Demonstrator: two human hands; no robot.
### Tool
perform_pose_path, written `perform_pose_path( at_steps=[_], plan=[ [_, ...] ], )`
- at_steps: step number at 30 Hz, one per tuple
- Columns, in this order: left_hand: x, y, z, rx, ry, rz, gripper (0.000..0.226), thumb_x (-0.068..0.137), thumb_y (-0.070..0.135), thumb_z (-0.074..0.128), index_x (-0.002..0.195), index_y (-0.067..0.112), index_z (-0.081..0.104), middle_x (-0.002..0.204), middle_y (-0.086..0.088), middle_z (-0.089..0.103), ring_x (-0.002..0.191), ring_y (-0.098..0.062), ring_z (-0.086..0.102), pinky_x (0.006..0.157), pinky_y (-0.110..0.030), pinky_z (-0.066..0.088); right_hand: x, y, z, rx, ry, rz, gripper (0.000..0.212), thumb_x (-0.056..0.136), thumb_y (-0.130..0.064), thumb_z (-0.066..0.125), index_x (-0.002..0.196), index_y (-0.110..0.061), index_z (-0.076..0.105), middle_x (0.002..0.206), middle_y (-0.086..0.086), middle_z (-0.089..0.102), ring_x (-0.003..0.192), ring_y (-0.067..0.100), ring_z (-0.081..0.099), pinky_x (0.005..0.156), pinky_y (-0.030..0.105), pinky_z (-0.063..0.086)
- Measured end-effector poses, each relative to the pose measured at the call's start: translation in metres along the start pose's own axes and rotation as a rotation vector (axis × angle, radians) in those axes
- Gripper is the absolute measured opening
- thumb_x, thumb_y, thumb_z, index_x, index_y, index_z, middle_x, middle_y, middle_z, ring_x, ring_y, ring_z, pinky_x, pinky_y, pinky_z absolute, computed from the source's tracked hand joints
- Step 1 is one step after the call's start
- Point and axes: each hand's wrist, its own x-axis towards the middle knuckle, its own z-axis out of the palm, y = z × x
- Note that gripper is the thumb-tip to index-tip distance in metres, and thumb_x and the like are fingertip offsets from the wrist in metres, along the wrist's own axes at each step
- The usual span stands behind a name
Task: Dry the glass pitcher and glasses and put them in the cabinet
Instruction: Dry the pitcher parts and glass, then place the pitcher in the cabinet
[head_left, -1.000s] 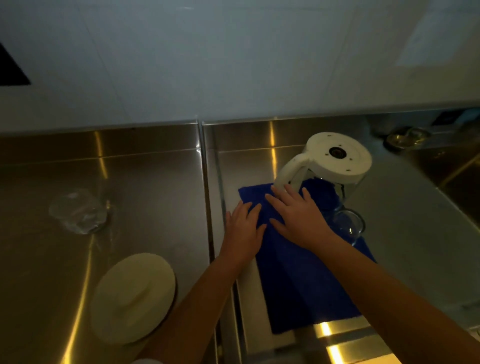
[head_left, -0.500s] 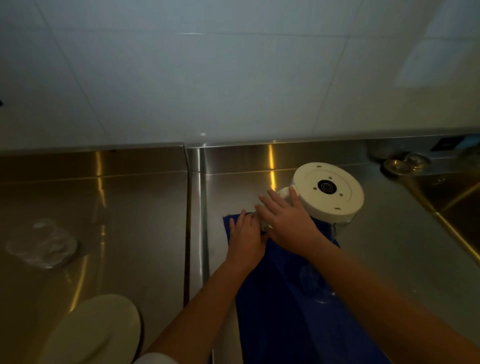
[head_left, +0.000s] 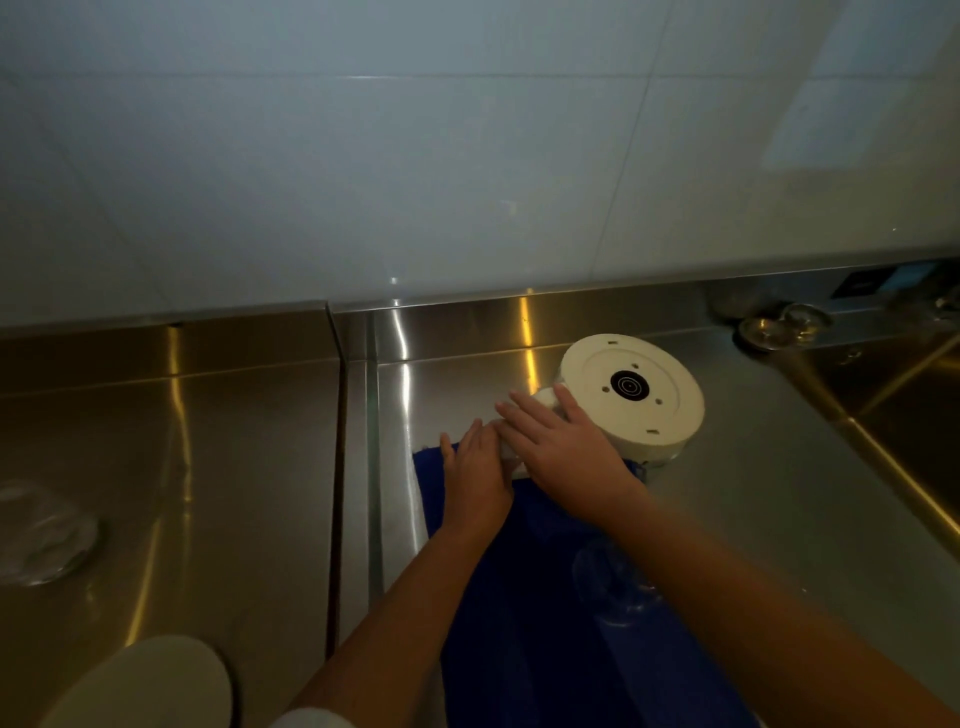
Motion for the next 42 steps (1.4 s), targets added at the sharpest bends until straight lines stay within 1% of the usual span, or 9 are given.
perform_pose_path(
  at_steps=[3,5,8,12,20,26,32,37,42],
  plan=[
    [-0.001,0.009,0.000,-0.094,0.029,0.010,0.032,0.087,0.003,0.056,0.119,0.007,0.052,0.114,-0.007,0.060,0.113,-0.019,0.052,0.115,-0.039,0.005,-0.005,0.009,-0.006,0.010,0.019,0.010,0.058,0.053,-0.013,0.083,0.108,-0.010,0.067,0.123,0.012,0.060,0.118,0.028,0.054,0.095,0.053,0.041],
    [-0.003,0.016,0.000,-0.186,0.009,0.000,0.037,0.087,0.002,0.056,0.123,0.008,0.049,0.116,-0.007,0.057,0.109,-0.019,0.053,0.113,-0.038,0.021,-0.007,0.016,-0.010,0.027,0.033,0.017,0.054,0.054,-0.011,0.082,0.106,-0.010,0.067,0.122,0.014,0.061,0.117,0.030,0.054,0.093,0.054,0.042],
    [-0.005,0.029,-0.002,-0.292,-0.012,-0.023,0.040,0.089,0.004,0.056,0.127,0.010,0.046,0.119,-0.005,0.054,0.105,-0.017,0.053,0.088,-0.028,0.047,-0.010,0.028,-0.014,0.046,0.053,0.008,0.053,0.053,-0.008,0.082,0.104,-0.010,0.066,0.119,0.015,0.062,0.114,0.033,0.056,0.092,0.052,0.044],
    [-0.006,0.043,-0.005,-0.297,0.016,0.000,0.036,0.089,0.003,0.056,0.124,0.008,0.049,0.116,-0.006,0.055,0.097,-0.014,0.055,0.075,-0.016,0.043,-0.016,0.045,-0.017,0.075,0.115,-0.058,0.040,0.065,-0.008,0.075,0.104,-0.010,0.065,0.106,0.013,0.064,0.101,0.032,0.060,0.088,0.047,0.047],
    [-0.005,0.070,-0.022,-0.194,0.151,0.141,0.035,0.081,0.000,0.063,0.115,0.004,0.055,0.107,-0.010,0.059,0.090,-0.020,0.059,0.072,-0.024,0.048,-0.024,0.063,-0.037,0.090,0.216,-0.054,0.040,0.068,-0.013,0.073,0.107,-0.009,0.065,0.100,0.016,0.065,0.090,0.032,0.062,0.077,0.045,0.052],
    [-0.010,0.072,-0.042,-0.108,0.226,0.191,0.042,0.077,-0.002,0.066,0.117,0.002,0.056,0.107,-0.013,0.061,0.090,-0.023,0.060,0.074,-0.023,0.043,-0.018,0.053,-0.051,0.109,0.271,-0.023,0.045,0.065,-0.017,0.077,0.108,-0.008,0.066,0.099,0.016,0.065,0.091,0.032,0.063,0.080,0.044,0.050],
    [-0.012,0.073,-0.069,-0.060,0.280,0.242,0.040,0.075,-0.002,0.068,0.113,0.002,0.058,0.104,-0.013,0.061,0.088,-0.025,0.061,0.071,-0.025,0.044,-0.007,0.045,-0.065,0.114,0.353,-0.027,0.048,0.063,-0.012,0.081,0.108,-0.006,0.066,0.098,0.018,0.065,0.087,0.032,0.063,0.075,0.041,0.051],
    [-0.007,0.080,-0.088,-0.039,0.321,0.299,0.037,0.074,-0.002,0.068,0.109,0.001,0.058,0.102,-0.014,0.061,0.086,-0.026,0.062,0.069,-0.034,0.052,0.002,0.047,-0.079,0.113,0.441,-0.023,0.034,0.076,-0.007,0.065,0.110,-0.004,0.064,0.098,0.018,0.065,0.087,0.033,0.062,0.074,0.040,0.049],
    [-0.014,0.076,-0.104,0.014,0.355,0.336,0.038,0.073,0.000,0.070,0.109,0.003,0.058,0.101,-0.013,0.062,0.086,-0.025,0.061,0.068,-0.031,0.051,0.008,0.036,-0.087,0.128,0.485,-0.011,0.038,0.073,-0.004,0.071,0.111,-0.005,0.064,0.098,0.018,0.065,0.088,0.033,0.062,0.075,0.042,0.050]
  ],
)
